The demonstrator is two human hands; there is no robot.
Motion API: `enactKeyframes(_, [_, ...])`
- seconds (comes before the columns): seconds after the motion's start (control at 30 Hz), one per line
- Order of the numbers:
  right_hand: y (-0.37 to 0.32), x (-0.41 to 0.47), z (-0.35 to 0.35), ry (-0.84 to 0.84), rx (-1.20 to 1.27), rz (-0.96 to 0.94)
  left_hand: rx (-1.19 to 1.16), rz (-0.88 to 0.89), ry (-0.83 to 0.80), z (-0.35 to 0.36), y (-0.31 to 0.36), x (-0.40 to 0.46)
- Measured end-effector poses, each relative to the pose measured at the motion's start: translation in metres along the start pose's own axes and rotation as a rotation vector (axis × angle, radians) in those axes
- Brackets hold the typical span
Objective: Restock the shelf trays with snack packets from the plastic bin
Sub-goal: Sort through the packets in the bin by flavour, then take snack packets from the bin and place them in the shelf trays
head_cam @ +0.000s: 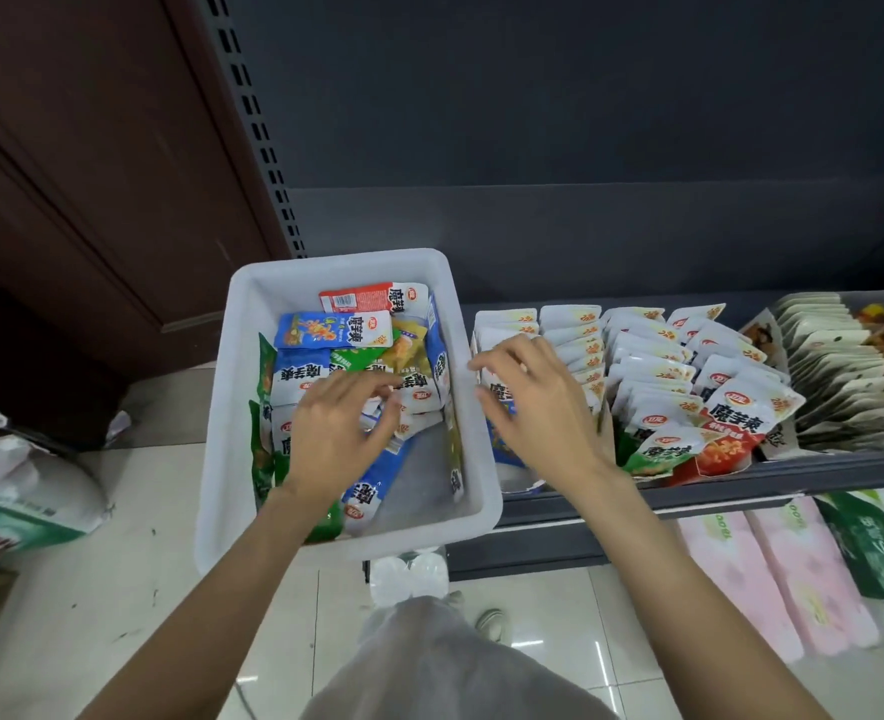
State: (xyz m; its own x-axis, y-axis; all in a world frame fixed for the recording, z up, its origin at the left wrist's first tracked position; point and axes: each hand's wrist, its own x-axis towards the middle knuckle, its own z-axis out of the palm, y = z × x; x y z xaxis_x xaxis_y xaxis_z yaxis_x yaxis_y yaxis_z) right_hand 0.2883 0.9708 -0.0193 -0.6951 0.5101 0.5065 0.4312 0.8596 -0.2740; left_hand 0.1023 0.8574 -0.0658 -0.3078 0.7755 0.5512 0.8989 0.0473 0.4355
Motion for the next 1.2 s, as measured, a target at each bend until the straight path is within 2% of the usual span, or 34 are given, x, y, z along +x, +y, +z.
enactKeyframes(0.07, [-0.015,0.004,0.015,-0.121,0.021,-0.071,0.158,-0.028,-0.139,-0.010,-0.022,-0.016])
enactKeyframes(0.23, [-0.040,0.021,0.076,-0.523,-0.034,-0.159,0.450,-0.265,-0.634,-0.013,-0.043,-0.036])
enactKeyframes(0.33, [-0.049,0.026,0.108,-0.701,-0.095,-0.190,0.445,-0.398,-0.699,-0.008,-0.045,-0.038])
enactKeyframes(0.47, [-0.056,0.025,0.135,-0.829,-0.132,-0.141,0.460,-0.427,-0.721,-0.002,-0.046,-0.041])
enactKeyframes(0.53, [-0.058,0.024,0.138,-0.822,-0.102,-0.092,0.406,-0.439,-0.710,-0.003,-0.049,-0.040])
enactKeyframes(0.6, [-0.061,0.025,0.133,-0.791,0.005,-0.005,0.252,-0.493,-0.651,-0.008,-0.051,-0.039])
enactKeyframes(0.7, [-0.067,0.027,0.119,-0.714,0.244,0.194,0.070,-0.585,-0.422,-0.022,-0.050,-0.039])
enactKeyframes(0.8, [-0.078,0.025,0.102,-0.677,0.470,0.313,-0.040,-0.661,-0.185,-0.037,-0.046,-0.035])
enactKeyframes(0.87, [-0.084,0.023,0.094,-0.642,0.587,0.358,-0.222,-0.774,-0.049,-0.045,-0.041,-0.028])
enactKeyframes(0.93, [-0.088,0.019,0.086,-0.528,0.685,0.414,-0.482,-0.844,0.049,-0.054,-0.032,-0.018])
enactKeyframes(1.07, [-0.084,0.020,0.063,-0.221,0.869,0.607,-0.756,-0.793,0.091,-0.062,-0.010,-0.002])
enactKeyframes(1.2, [-0.077,0.023,0.044,-0.162,0.966,0.708,-0.859,-0.782,0.030,-0.055,0.006,0.001])
